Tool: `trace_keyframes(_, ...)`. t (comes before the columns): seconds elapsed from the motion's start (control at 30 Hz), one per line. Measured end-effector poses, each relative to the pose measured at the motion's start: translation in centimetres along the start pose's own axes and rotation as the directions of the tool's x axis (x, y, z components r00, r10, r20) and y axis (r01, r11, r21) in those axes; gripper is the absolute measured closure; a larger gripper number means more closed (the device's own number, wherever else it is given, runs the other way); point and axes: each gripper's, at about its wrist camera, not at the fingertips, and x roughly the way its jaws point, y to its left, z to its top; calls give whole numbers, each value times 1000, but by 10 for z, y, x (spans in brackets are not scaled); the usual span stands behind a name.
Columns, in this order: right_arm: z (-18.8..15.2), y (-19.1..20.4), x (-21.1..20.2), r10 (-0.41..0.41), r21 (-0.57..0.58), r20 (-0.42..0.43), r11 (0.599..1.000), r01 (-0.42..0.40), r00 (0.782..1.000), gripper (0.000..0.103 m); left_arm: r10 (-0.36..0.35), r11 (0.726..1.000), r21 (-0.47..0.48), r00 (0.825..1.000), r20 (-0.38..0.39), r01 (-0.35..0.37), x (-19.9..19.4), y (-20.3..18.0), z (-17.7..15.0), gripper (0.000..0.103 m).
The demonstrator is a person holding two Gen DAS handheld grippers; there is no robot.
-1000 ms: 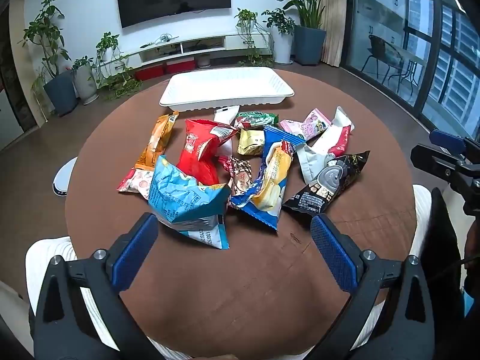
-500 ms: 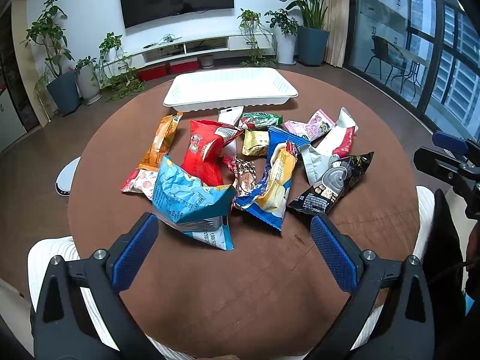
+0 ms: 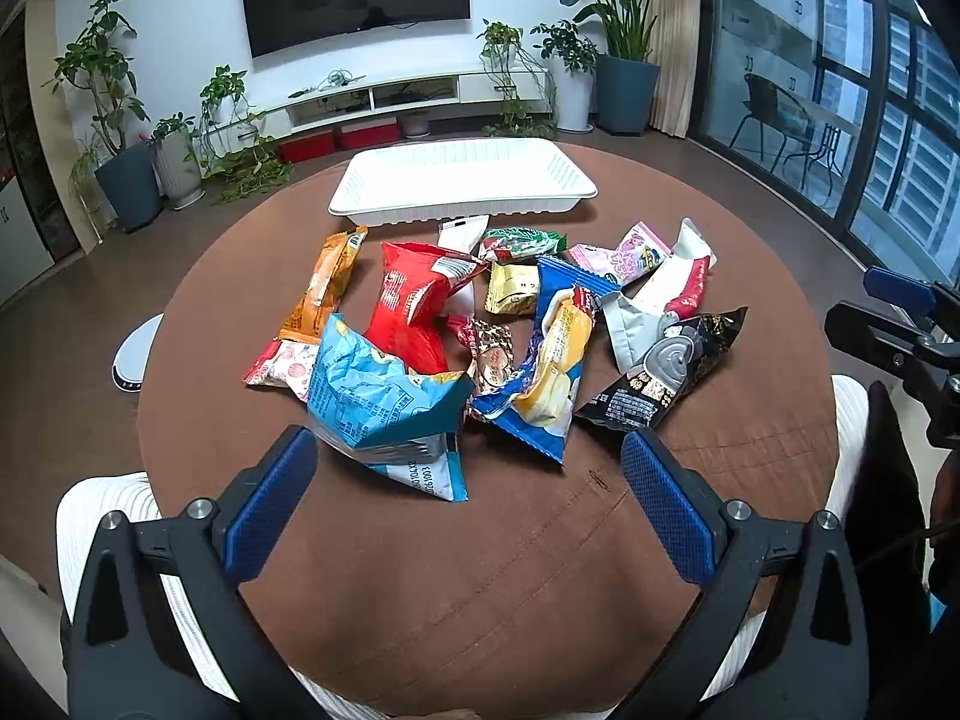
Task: Organize snacks
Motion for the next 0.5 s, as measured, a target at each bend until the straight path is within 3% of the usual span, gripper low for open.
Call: trace_keyframes(0.5, 0, 1, 1, -1, -2, -1, 1000, 1, 1000, 0, 0, 1000, 0, 1000, 1, 0, -2, 1, 0, 0)
